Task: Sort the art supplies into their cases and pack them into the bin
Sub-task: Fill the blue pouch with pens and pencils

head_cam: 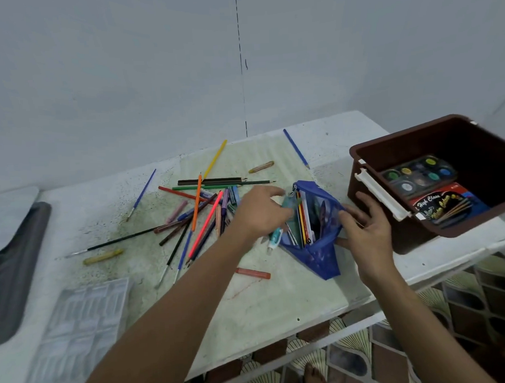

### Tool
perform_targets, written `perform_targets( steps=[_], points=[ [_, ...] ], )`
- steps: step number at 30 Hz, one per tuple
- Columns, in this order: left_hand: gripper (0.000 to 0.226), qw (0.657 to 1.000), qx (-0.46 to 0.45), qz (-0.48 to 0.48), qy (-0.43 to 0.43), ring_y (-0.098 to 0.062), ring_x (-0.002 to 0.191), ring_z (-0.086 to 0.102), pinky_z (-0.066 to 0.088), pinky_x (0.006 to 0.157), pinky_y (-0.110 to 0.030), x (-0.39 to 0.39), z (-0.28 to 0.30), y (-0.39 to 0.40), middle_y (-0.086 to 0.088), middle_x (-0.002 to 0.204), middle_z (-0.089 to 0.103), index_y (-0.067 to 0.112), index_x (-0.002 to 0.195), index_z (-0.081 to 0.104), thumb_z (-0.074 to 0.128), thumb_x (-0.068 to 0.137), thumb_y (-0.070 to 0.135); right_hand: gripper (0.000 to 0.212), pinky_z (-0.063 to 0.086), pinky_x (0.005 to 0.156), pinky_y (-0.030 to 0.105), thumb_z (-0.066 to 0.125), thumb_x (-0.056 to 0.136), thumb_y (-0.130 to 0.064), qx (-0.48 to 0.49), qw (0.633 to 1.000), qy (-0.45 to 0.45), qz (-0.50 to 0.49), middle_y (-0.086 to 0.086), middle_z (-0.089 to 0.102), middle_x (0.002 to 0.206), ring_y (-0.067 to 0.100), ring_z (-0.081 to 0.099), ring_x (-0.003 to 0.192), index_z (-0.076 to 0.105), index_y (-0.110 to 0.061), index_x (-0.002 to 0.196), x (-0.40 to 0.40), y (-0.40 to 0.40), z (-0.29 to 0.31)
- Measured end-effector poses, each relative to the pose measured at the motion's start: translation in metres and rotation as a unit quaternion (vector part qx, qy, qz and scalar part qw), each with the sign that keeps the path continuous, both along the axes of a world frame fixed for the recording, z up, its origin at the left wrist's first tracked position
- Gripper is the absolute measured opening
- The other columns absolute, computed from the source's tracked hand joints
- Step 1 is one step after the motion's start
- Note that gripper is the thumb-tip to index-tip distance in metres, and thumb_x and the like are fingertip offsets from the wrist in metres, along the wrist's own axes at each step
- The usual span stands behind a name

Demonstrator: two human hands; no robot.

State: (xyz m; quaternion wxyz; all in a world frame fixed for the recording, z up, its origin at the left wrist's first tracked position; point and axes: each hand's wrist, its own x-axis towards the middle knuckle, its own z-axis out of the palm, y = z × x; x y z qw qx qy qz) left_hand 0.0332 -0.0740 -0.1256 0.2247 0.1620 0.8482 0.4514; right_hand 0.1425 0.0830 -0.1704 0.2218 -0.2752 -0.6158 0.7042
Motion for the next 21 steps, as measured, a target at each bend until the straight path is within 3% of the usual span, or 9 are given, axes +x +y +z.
perform_targets(
  steps=[2,3,5,7,12,14,16,18,21],
  points=[
    [0.053,0.997,-0.063,-0.046,0.003,-0.014,0.08,0.07,0.055,0.082,-0.032,0.005,0.002,0.01,-0.004,0.106,0.07,0.015,0.129,0.056,0.069,0.078,0.018,0.055,0.059,0.07,0.034,0.061,0.091,-0.009,0.003,1.0,0.003,0.002,-0.002,0.065,0.112,0.013,0.068,0.097,0.041,-0.027,0.138,-0.001,-0.001,0.0],
    [0.05,0.995,-0.079,-0.053,0.016,-0.012,0.077,0.068,0.056,0.073,-0.029,0.006,0.003,0.016,-0.002,0.107,0.067,0.012,0.127,0.056,0.069,0.079,0.018,0.054,0.059,0.07,0.035,0.061,0.091,-0.008,0.005,1.0,0.004,0.004,-0.003,0.065,0.111,0.013,0.068,0.096,0.041,-0.027,0.137,-0.001,-0.002,0.001],
    [0.037,0.995,-0.081,-0.032,0.05,-0.005,0.061,0.056,0.046,0.05,-0.019,0.007,0.005,0.031,0.002,0.09,0.06,0.009,0.117,0.058,0.065,0.082,0.017,0.053,0.059,0.069,0.034,0.06,0.091,-0.007,0.009,1.0,0.006,0.01,-0.004,0.065,0.109,0.012,0.068,0.095,0.042,-0.028,0.136,-0.001,-0.003,0.0],
    [0.032,0.996,-0.061,0.011,0.059,-0.004,0.061,0.046,0.032,0.043,-0.014,0.009,0.007,0.046,0.002,0.088,0.054,0.01,0.111,0.053,0.066,0.084,0.021,0.053,0.059,0.067,0.031,0.061,0.09,-0.007,0.014,1.0,0.008,0.014,-0.005,0.065,0.11,0.01,0.068,0.095,0.041,-0.028,0.136,-0.001,-0.005,-0.001],
    [0.073,1.0,0.017,0.014,0.016,-0.014,0.081,0.052,0.034,0.052,-0.014,0.008,0.008,0.063,0.002,0.097,0.055,0.013,0.141,0.028,0.068,0.08,0.023,0.056,0.058,0.067,0.03,0.062,0.09,-0.008,0.018,1.0,0.008,0.017,-0.007,0.063,0.113,0.011,0.068,0.097,0.04,-0.027,0.138,-0.002,-0.002,-0.003],
    [0.071,0.999,0.029,0.024,0.032,-0.008,0.075,0.056,0.039,0.051,-0.011,0.009,0.004,0.053,0.005,0.095,0.059,0.016,0.144,0.028,0.064,0.083,0.019,0.057,0.058,0.067,0.03,0.061,0.09,-0.007,0.015,1.0,0.01,0.013,-0.006,0.063,0.114,0.012,0.068,0.097,0.039,-0.025,0.14,-0.002,0.001,-0.002],
    [0.065,0.995,-0.014,0.04,0.092,-0.008,0.084,0.057,0.046,0.065,-0.013,0.007,-0.006,0.037,0.002,0.105,0.056,0.016,0.144,0.029,0.059,0.086,0.019,0.057,0.059,0.067,0.031,0.061,0.09,-0.007,0.009,1.0,0.008,0.011,-0.004,0.064,0.115,0.013,0.068,0.098,0.038,-0.025,0.14,-0.001,0.005,-0.003],
    [0.061,0.986,-0.1,0.033,0.13,-0.024,0.109,0.053,0.049,0.086,-0.033,0.004,-0.02,0.02,-0.01,0.12,0.051,0.012,0.139,0.032,0.06,0.086,0.025,0.057,0.059,0.068,0.032,0.061,0.091,-0.008,0.008,1.0,0.002,0.011,-0.004,0.063,0.116,0.014,0.068,0.099,0.038,-0.025,0.14,0.0,0.007,-0.003],
    [0.038,0.988,-0.138,-0.011,0.071,-0.026,0.1,0.058,0.052,0.081,-0.041,0.01,-0.034,0.01,-0.01,0.098,0.057,0.009,0.118,0.042,0.059,0.087,0.025,0.055,0.059,0.068,0.032,0.061,0.091,-0.011,0.009,1.0,-0.003,0.011,-0.005,0.062,0.118,0.013,0.067,0.1,0.039,-0.027,0.139,0.002,0.008,-0.006]
  ],
)
